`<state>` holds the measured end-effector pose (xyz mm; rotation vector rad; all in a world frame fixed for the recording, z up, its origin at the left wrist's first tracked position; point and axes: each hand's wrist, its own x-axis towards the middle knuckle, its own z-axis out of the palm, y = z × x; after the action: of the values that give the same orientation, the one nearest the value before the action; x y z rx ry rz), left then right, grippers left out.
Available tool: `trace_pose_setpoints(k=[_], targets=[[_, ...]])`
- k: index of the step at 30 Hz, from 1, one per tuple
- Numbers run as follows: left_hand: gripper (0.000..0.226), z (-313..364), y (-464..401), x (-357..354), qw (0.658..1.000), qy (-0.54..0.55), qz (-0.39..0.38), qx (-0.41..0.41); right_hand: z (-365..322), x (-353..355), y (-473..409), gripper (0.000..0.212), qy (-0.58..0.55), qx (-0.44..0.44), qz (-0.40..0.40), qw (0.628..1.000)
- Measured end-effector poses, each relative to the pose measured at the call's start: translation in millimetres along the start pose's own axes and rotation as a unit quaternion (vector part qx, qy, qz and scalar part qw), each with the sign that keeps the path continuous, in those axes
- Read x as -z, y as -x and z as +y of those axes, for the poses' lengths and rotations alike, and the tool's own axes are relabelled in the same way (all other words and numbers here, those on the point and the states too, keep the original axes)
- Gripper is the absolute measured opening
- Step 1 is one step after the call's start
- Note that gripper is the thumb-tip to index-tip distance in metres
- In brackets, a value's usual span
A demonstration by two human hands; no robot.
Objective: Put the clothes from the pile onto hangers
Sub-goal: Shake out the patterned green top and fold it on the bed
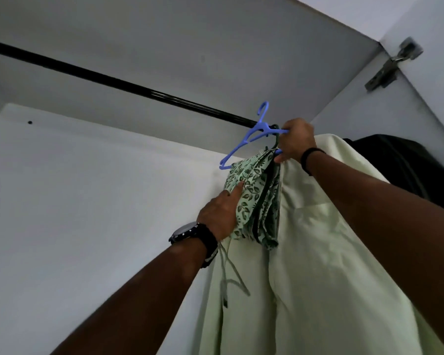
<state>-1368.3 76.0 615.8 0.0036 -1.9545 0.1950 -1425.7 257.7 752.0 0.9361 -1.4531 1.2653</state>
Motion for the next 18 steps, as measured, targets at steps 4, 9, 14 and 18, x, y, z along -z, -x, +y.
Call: trace_pose_setpoints(k=[4,9,14,18], targets=[[0.073,-11,-10,-12,1.000,0.011,-0.021,-0.012,8,-17,-19,0.011,0.104,0.012,-0.015,0.994],[0.075,-7,-12,-31,0.998,0.042,-0.018,-0.037,23,-19,-30,0.005,0.100,-0.009,-0.024,0.995],[0.078,7,-7,-45,0.992,0.118,-0.036,-0.039,28,8,-16,0.014,0.063,-0.051,-0.083,0.993],[0.077,40,0,-42,0.979,0.199,-0.042,-0.004,43,28,18,0.023,-0.139,-0.099,-0.066,0.983]])
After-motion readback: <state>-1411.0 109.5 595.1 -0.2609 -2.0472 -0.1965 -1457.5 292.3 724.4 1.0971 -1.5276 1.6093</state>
